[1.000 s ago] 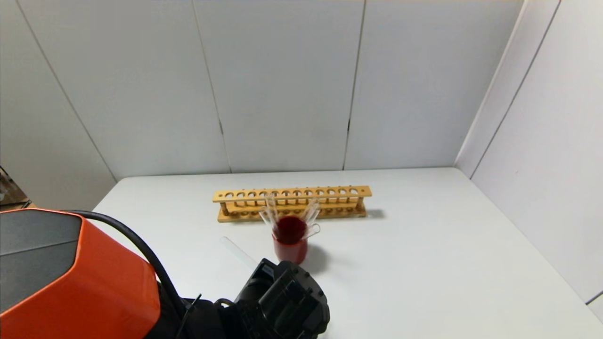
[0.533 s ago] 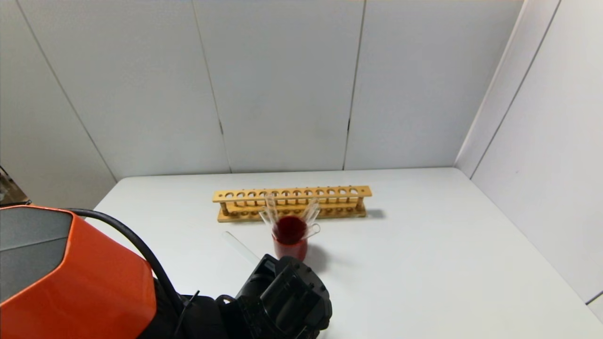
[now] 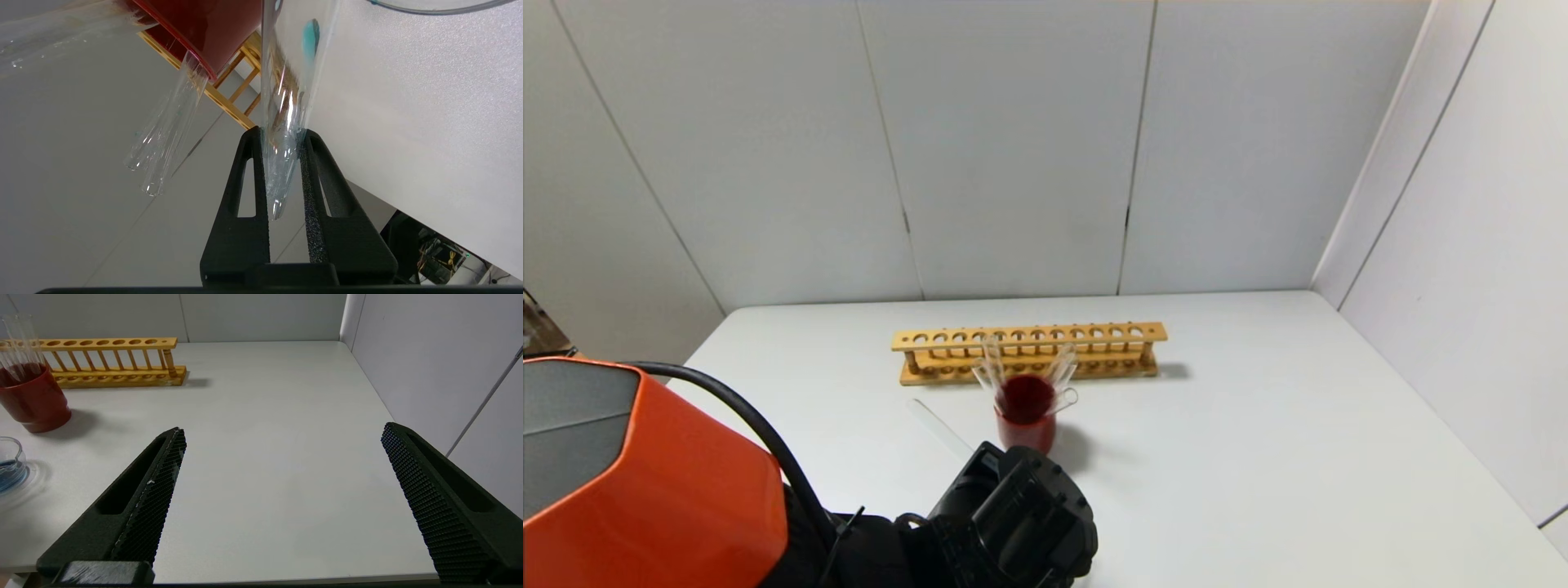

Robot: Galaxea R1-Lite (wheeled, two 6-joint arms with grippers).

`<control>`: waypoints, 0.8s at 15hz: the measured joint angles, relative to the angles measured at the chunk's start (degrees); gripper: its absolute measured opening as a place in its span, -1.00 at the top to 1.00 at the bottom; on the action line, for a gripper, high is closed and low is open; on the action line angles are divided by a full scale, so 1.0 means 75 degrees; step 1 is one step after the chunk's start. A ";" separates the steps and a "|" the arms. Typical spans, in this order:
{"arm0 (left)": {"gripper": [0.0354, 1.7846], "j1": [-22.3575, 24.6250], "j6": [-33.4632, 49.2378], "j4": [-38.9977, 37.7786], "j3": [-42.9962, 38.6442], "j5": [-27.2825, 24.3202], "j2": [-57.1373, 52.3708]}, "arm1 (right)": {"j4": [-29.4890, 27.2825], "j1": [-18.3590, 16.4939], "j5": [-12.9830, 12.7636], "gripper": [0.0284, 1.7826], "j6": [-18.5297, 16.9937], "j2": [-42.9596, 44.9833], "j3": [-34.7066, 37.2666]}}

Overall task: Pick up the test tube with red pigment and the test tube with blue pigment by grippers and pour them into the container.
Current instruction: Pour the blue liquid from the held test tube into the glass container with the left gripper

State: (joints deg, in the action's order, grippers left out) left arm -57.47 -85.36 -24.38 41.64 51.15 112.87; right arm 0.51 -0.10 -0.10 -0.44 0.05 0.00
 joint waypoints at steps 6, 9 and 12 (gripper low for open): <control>0.70 0.0011 -0.0291 -0.0013 0.0026 0.0005 -0.0099 | 0.0000 0.0000 0.0003 -0.96 0.0000 0.0000 0.0000; 0.70 0.0011 -0.0372 -0.0011 0.0033 0.0005 -0.0137 | 0.0000 0.0000 0.0000 -0.96 0.0000 0.0000 0.0000; 0.70 0.0026 -0.0780 -0.0011 0.0023 0.0005 -0.0268 | 0.0000 0.0000 0.0000 -0.96 0.0000 0.0000 0.0000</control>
State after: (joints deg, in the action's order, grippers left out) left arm -57.27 -91.21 -24.47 41.81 51.19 110.86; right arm 0.51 -0.10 -0.10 -0.44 0.05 0.00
